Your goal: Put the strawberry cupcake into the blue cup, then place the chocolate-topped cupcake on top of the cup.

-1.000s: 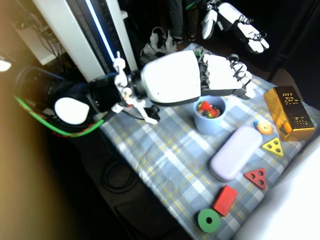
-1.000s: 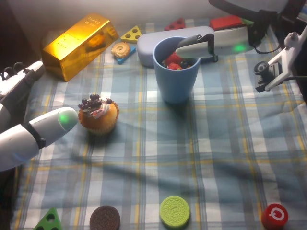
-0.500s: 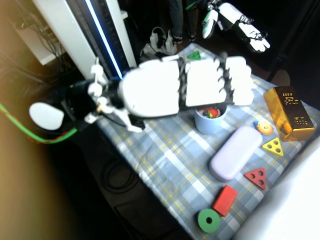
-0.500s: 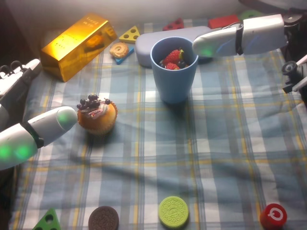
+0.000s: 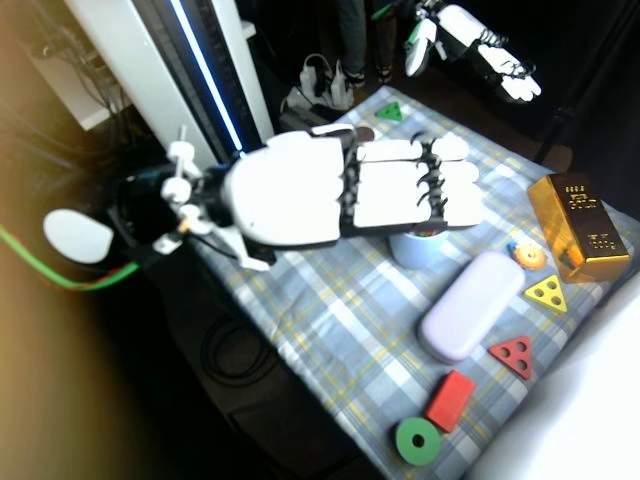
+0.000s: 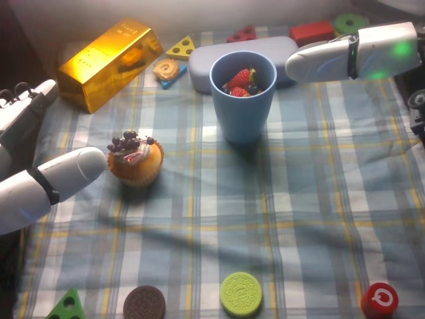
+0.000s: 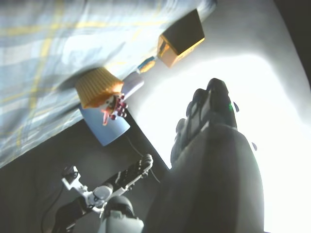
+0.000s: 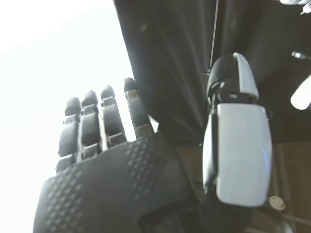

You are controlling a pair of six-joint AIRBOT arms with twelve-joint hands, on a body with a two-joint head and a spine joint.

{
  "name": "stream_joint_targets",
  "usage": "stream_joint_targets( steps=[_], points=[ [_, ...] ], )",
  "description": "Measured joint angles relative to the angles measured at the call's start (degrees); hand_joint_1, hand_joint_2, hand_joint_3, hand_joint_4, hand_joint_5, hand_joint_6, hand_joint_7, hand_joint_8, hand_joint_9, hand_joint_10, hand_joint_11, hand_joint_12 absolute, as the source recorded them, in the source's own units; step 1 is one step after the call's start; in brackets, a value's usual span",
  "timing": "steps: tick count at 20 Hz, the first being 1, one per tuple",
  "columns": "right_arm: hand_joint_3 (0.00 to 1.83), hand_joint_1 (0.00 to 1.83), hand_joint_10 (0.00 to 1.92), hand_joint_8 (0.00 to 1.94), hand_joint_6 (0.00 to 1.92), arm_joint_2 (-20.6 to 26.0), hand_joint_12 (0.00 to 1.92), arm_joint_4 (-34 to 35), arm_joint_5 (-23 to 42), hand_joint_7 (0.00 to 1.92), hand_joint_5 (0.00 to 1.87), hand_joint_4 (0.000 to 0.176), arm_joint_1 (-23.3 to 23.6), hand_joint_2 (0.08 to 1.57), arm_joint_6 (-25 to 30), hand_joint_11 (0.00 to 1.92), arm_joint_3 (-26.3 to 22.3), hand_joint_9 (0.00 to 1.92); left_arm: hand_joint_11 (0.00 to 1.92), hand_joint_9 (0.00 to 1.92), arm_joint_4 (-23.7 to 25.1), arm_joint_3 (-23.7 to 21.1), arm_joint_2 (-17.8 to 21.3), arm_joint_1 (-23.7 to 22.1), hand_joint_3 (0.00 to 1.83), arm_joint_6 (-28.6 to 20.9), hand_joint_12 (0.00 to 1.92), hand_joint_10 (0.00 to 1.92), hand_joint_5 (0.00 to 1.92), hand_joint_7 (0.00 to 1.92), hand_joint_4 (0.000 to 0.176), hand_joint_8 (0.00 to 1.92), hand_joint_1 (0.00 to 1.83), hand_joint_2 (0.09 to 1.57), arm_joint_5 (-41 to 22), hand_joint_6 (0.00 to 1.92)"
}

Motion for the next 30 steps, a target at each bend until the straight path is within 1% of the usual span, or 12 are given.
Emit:
stream_joint_targets(
  steps=[2,5,7,8,11,16,18,21,23,28,29,30],
  points=[
    [0.0,0.0,0.01,0.01,0.0,0.48,0.07,-0.48,0.61,0.1,0.07,0.039,-0.59,0.97,-0.07,0.01,-0.31,0.06,0.0,0.03,-0.07,0.15,0.0,0.0,0.0,0.02,0.0,0.0,0.07,0.07,0.119,0.0,0.0,0.77,-0.09,0.0],
    [0.0,0.0,0.0,0.01,0.0,0.59,0.04,-0.22,0.76,0.09,0.08,0.033,-0.87,0.97,-0.07,0.0,-0.57,0.05,0.0,0.04,-0.26,0.15,0.0,0.0,0.0,0.0,0.0,0.01,0.08,0.07,0.106,0.0,0.0,0.78,-0.07,0.0],
    [0.0,0.0,0.0,0.0,0.0,0.74,0.01,0.0,1.25,0.1,0.08,0.049,-0.9,0.96,-0.11,0.0,-0.76,0.04,0.0,0.05,-0.2,0.17,-0.02,0.0,0.0,0.02,0.0,0.01,0.08,0.07,0.102,0.01,0.0,0.8,-0.04,0.0],
    [0.0,0.0,0.0,0.0,0.0,1.2,0.0,0.09,1.38,0.09,0.08,0.06,-1.03,0.95,-0.17,0.0,-1.11,0.04,0.0,0.04,-0.07,0.37,-0.02,0.0,0.0,0.0,0.0,0.01,0.07,0.08,0.139,0.01,0.0,0.78,0.02,0.0],
    [0.0,0.0,0.01,0.0,0.0,2.32,0.04,1.05,2.01,0.11,0.09,0.056,-2.01,0.95,-0.63,0.09,-2.08,0.07,0.0,0.03,-0.48,0.46,-0.02,0.0,0.0,0.0,0.0,0.0,0.06,0.07,0.125,0.0,0.0,0.79,0.09,0.0],
    [0.0,0.0,0.0,0.0,0.0,7.82,0.03,7.06,2.64,0.1,0.06,0.002,-9.05,0.97,-8.07,0.03,-8.33,0.04,0.0,0.04,-0.63,2.08,-0.33,-1.18,0.0,-0.02,0.0,0.0,0.06,0.07,0.105,0.01,0.04,0.8,1.22,0.0],
    [0.0,0.0,0.0,0.0,0.0,9.94,0.0,9.75,4.48,0.04,0.01,0.027,-12.04,0.93,-11.13,0.0,-10.99,0.0,0.0,0.08,-0.46,2.71,-1.22,-2.03,0.0,-0.07,0.0,0.02,0.07,0.1,0.12,0.01,0.12,0.8,1.88,0.01],
    [0.0,0.0,0.01,0.0,0.0,10.91,0.03,12.68,7.67,0.05,0.0,0.028,-15.69,0.91,-11.32,0.06,-11.96,0.02,0.0,0.04,0.13,3.65,-2.73,-3.43,0.01,-0.39,0.0,0.0,0.07,0.11,0.114,0.01,0.28,0.81,3.87,0.0],
    [0.0,0.0,0.0,0.0,0.0,10.91,0.03,14.12,8.11,0.02,0.0,0.048,-16.96,0.9,-11.39,0.07,-11.93,0.01,0.0,0.05,0.61,4.42,-3.48,-4.11,0.01,-0.46,0.0,0.01,0.09,0.12,0.103,0.01,0.32,0.82,4.85,0.01],
    [0.0,0.0,0.0,0.01,0.0,11.13,0.01,15.02,9.53,0.07,0.0,0.027,-19.52,0.91,-11.5,0.02,-12.76,0.01,0.0,0.1,1.86,8.13,-6.6,-7.89,0.0,-1.55,0.0,0.01,0.2,0.16,0.066,0.01,0.45,0.8,9.11,0.01],
    [0.0,0.0,0.01,0.01,0.0,11.21,0.02,15.3,9.73,0.08,0.0,0.019,-20.15,0.91,-11.47,0.04,-12.81,0.03,0.03,0.13,2.16,9.07,-7.3,-9.03,0.0,-1.62,0.01,0.01,0.31,0.2,0.016,0.0,0.53,0.8,10.67,0.02],
    [0.0,0.0,0.01,0.01,0.0,11.41,0.03,15.89,9.92,0.09,0.0,0.029,-20.59,0.9,-11.5,0.05,-12.83,0.03,0.05,0.17,2.73,10.05,-8.09,-10.12,0.0,-1.77,0.02,0.01,0.39,0.25,0.007,0.0,0.59,0.8,12.66,0.01]
  ],
)
